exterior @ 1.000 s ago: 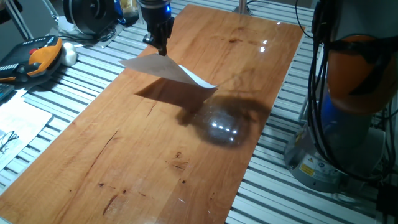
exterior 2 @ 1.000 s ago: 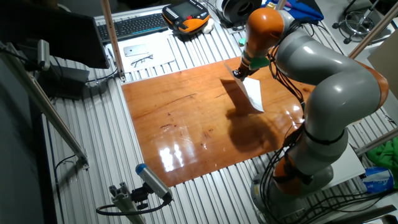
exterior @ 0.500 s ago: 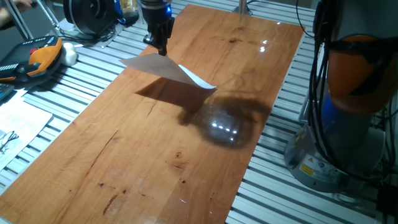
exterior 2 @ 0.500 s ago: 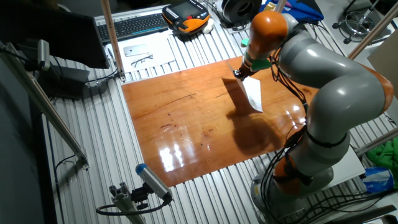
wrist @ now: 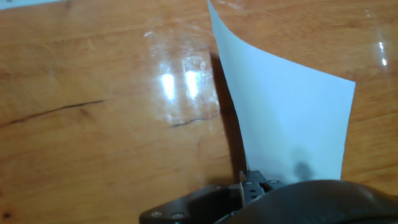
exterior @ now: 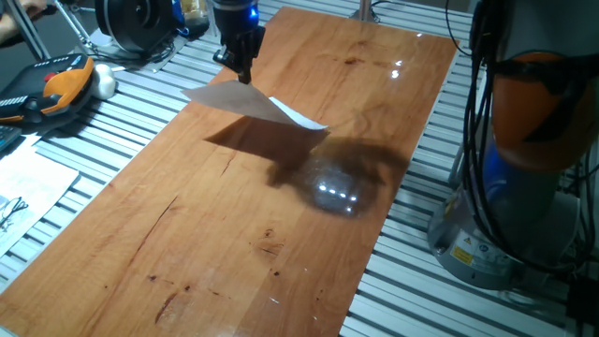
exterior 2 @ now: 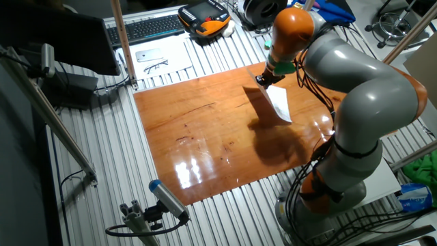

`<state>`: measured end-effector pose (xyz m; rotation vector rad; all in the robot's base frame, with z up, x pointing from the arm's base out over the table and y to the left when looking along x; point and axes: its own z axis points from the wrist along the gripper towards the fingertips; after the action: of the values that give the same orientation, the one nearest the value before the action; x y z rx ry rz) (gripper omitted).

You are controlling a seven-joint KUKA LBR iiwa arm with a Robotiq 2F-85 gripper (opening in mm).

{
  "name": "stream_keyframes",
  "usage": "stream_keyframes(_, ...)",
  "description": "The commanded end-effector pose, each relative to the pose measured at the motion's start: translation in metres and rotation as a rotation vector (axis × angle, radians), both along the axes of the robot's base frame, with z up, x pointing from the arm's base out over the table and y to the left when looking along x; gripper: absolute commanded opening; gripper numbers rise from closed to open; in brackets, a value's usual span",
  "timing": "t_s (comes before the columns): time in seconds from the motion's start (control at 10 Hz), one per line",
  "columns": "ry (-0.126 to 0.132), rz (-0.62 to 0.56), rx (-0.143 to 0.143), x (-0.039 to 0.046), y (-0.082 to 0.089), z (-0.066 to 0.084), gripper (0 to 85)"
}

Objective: Flip over and spread out the paper that is laid flat on the table

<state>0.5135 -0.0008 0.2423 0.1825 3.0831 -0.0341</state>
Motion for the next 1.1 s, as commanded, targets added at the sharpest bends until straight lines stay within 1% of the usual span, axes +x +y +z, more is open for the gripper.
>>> stream_keyframes(0.0, 0.002, -0.002, 0.002, 0.0001, 0.0, 0.0, 0.0)
stream_keyframes(0.1, 0.014, -0.008, 0.012, -0.0016, 0.001, 0.001, 0.0)
stream_keyframes(0.2, 0.017, -0.01, 0.015, -0.0023, 0.001, 0.006, 0.0)
stream_keyframes(0.3, 0.017, -0.011, 0.004, -0.0052, 0.002, 0.016, 0.0)
stream_keyframes(0.4, 0.02, -0.013, -0.002, -0.0071, 0.002, 0.028, 0.0)
stream_keyframes(0.5, 0.024, -0.024, 0.009, -0.0068, 0.001, 0.046, 0.0)
stream_keyframes(0.7, 0.033, -0.03, -0.009, -0.007, 0.005, 0.081, 0.0)
stream_keyframes(0.8, 0.03, -0.036, -0.001, -0.0073, 0.008, 0.091, 0.0)
stream_keyframes(0.9, 0.019, -0.043, 0.033, -0.0079, 0.009, 0.092, 0.0)
stream_keyframes(1.0, 0.016, -0.043, 0.043, -0.0079, 0.011, 0.091, 0.0)
